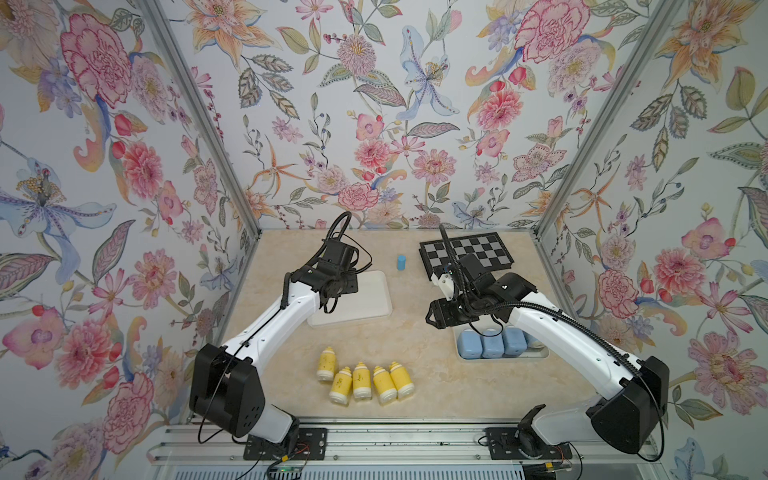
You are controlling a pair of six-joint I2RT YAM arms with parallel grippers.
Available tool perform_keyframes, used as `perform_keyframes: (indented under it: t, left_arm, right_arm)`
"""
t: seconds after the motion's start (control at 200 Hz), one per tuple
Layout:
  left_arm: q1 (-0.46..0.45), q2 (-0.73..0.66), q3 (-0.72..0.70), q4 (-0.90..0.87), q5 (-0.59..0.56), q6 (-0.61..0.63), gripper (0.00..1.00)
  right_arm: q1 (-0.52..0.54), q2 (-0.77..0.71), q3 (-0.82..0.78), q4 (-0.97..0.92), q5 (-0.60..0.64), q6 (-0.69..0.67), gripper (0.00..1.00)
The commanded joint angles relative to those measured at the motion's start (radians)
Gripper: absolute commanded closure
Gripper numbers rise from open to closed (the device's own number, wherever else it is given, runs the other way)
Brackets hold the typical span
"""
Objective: Place the pencil sharpeners by color into the storage box
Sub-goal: Move the storage box to the center of the board, then pick up the pencil sharpener from the center of the board.
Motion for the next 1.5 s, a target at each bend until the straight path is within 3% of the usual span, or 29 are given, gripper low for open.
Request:
perform_keyframes:
  t: [0.0, 0.39, 0.726, 0.981, 1.496]
  left_arm:
    - [0.081, -0.071, -0.064, 0.106, -0.033, 0.091, 0.47]
    - [0.309, -0.067, -0.211, 0.324, 0.023, 0.225, 0.43]
    - [0.4, -0.032, -0.23, 0.455, 0.081, 0.232, 0.43]
    - [0.408, -0.027, -0.198, 0.436, 0.084, 0.277, 0.42]
    - [0.406, -0.09, -0.29, 0.483, 0.032, 0.301, 0.41]
  right_arm:
    - [0.068, 0.045, 0.036, -0.059, 0.054, 0.043, 0.38]
    - [0.225, 0.151, -0.013, -0.078, 0.006, 0.11, 0.33]
    - [0.288, 0.179, -0.002, -0.078, 0.009, 0.167, 0.31]
    - [0.292, 0.131, -0.039, -0.079, 0.034, 0.22, 0.3]
    - [0.351, 0.224, 0.021, -0.089, 0.029, 0.21, 0.26]
